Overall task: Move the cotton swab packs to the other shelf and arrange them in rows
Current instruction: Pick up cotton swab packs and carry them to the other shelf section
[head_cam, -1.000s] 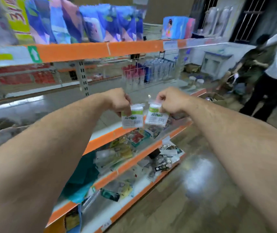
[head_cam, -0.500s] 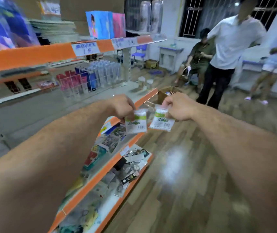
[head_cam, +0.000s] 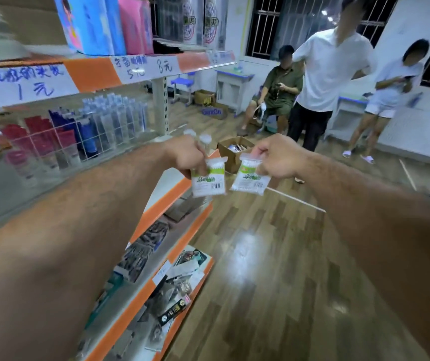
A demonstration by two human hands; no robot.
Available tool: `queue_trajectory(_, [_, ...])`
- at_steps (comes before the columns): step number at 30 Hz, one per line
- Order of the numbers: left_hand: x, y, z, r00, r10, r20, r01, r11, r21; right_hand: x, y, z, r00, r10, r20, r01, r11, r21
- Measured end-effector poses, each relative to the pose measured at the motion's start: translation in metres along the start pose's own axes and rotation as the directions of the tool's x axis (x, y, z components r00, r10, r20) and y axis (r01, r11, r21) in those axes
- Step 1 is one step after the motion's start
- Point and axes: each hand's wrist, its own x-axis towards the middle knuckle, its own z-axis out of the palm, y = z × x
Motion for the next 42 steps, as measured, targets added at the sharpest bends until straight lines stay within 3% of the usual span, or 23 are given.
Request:
queue_trajectory(6, [0.059,-0.017,-0.023,0.997,-0.067,0.027,0.068,0.997,-0.031,0.078,0.009,0.002,0.999,-0.034,0.039,0.033,0.999,0.017])
queue_trajectory(13, [0.102,-0.044,-0.047,0.971,-0.220,-0.090,0.217,0.975,-0.042,0.178,0.011,0.021,0.978,-0.154,0.142,0.147,0.987,0.059])
queue_trajectory(17, [0.113,-0.057,-0.067,0.931,-0.319,-0.176,0.314,0.948,-0.057,0.227,-0.003,0.026,0.944,-0.271,0.190,0.262,0.962,0.073])
queue_trajectory(20, [0.116,-0.063,-0.078,0.907,-0.369,-0.201,0.382,0.924,0.028,0.260,-0.014,0.034,0.908,-0.343,0.243,0.325,0.939,0.111])
queue_trajectory(27, [0.102,-0.102,-0.088,0.766,-0.573,-0.293,0.608,0.793,0.039,0.304,-0.048,0.063,0.785,-0.533,0.316,0.528,0.842,0.107])
queue_trajectory(36, [0.090,-0.167,-0.113,0.724,-0.602,-0.337,0.638,0.770,-0.005,0.344,-0.107,0.109,0.696,-0.640,0.326,0.665,0.746,0.044])
queue_trajectory(42, [0.080,-0.205,-0.117,0.702,-0.590,-0.398,0.667,0.741,0.077,0.366,-0.147,0.155,0.626,-0.713,0.317,0.757,0.654,-0.024])
